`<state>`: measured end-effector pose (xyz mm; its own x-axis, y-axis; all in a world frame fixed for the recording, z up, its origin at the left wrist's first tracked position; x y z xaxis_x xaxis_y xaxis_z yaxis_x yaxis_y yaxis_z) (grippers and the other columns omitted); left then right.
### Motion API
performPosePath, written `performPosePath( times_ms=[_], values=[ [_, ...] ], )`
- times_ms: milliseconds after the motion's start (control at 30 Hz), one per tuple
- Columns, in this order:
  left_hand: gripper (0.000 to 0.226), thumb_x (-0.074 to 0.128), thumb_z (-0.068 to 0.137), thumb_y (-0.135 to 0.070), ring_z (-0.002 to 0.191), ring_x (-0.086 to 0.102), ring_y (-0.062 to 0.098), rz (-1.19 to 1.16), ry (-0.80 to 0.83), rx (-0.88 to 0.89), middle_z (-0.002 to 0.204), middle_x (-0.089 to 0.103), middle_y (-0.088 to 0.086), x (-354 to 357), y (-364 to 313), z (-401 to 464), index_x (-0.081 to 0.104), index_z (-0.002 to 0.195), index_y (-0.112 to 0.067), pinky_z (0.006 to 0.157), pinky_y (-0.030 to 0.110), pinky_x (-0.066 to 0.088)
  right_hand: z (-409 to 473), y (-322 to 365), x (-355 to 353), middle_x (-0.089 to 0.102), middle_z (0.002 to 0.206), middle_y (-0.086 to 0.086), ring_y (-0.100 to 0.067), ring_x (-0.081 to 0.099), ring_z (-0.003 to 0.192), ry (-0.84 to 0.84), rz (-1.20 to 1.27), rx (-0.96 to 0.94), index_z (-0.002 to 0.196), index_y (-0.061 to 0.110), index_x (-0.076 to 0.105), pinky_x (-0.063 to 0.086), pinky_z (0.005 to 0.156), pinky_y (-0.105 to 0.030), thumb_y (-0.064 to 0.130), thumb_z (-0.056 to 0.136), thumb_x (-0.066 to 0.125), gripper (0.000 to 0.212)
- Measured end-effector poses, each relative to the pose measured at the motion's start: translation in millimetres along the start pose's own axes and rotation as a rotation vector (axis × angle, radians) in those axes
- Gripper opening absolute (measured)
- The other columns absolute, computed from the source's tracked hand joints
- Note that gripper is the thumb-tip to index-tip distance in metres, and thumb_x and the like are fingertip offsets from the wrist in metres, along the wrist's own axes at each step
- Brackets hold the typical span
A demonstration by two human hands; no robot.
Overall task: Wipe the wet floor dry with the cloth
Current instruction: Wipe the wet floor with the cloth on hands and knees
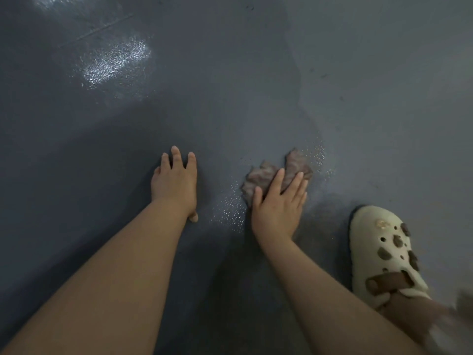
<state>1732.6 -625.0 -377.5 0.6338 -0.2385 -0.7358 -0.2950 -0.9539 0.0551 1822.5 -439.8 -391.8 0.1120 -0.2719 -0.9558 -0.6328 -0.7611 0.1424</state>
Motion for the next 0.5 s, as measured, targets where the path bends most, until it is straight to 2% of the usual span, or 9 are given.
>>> performPosePath(
  times_ms=[100,167,333,433,500],
  values=[
    [0.137,0.088,0.059,-0.036,0.145,-0.002,0.037,0.012,0.008,-0.009,0.156,-0.013,0.02,-1,-1,0,-0.011,0.15,-0.011,0.115,0.041,0.018,7,21,6,0.005,0.152,-0.034,-0.047,0.003,0.142,0.029,-0.038,-0.071,0.149,0.008,0.023,0.0,0.115,-0.048,0.054,0.091,0.03,0.074],
    [0.137,0.088,0.059,-0.036,0.145,-0.002,0.037,0.014,0.012,-0.013,0.156,-0.013,0.02,-1,-1,0,-0.011,0.149,-0.011,0.115,0.041,0.018,29,36,1,0.005,0.152,-0.033,-0.046,0.003,0.142,0.009,-0.092,-0.183,0.149,0.009,0.023,0.001,0.116,-0.049,0.055,0.092,0.029,0.073],
    [0.138,0.089,0.058,-0.038,0.145,-0.002,0.037,0.014,0.018,-0.003,0.156,-0.013,0.02,0,0,0,-0.011,0.15,-0.012,0.115,0.042,0.018,105,50,-24,0.003,0.158,-0.017,-0.033,0.002,0.146,0.024,-0.27,-0.382,0.152,0.022,0.013,-0.005,0.115,-0.048,0.049,0.099,0.024,0.06],
    [0.137,0.088,0.058,-0.04,0.145,-0.002,0.037,0.029,0.018,0.001,0.156,-0.013,0.02,0,-1,0,-0.011,0.149,-0.012,0.115,0.041,0.018,131,24,-35,0.002,0.159,-0.01,-0.024,0.001,0.147,0.028,-0.334,-0.344,0.152,0.024,0.01,-0.006,0.115,-0.048,0.044,0.101,0.02,0.056],
    [0.138,0.088,0.058,-0.04,0.145,-0.002,0.036,0.029,0.019,0.0,0.156,-0.013,0.02,-1,-1,-1,-0.011,0.149,-0.012,0.115,0.041,0.017,132,-8,-40,0.0,0.159,-0.01,-0.023,0.001,0.147,0.02,-0.258,-0.213,0.152,0.024,0.013,-0.004,0.116,-0.046,0.041,0.101,0.023,0.054]
  ],
)
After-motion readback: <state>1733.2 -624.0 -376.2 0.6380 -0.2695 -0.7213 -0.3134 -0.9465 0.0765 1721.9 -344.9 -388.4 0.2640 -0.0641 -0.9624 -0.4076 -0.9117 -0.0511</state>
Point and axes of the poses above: each hand's wrist, its own z-axis towards the middle knuckle, its own x-axis out of the palm, y = z × x, the point moved 9 cm from there along z, towards the middle knuckle
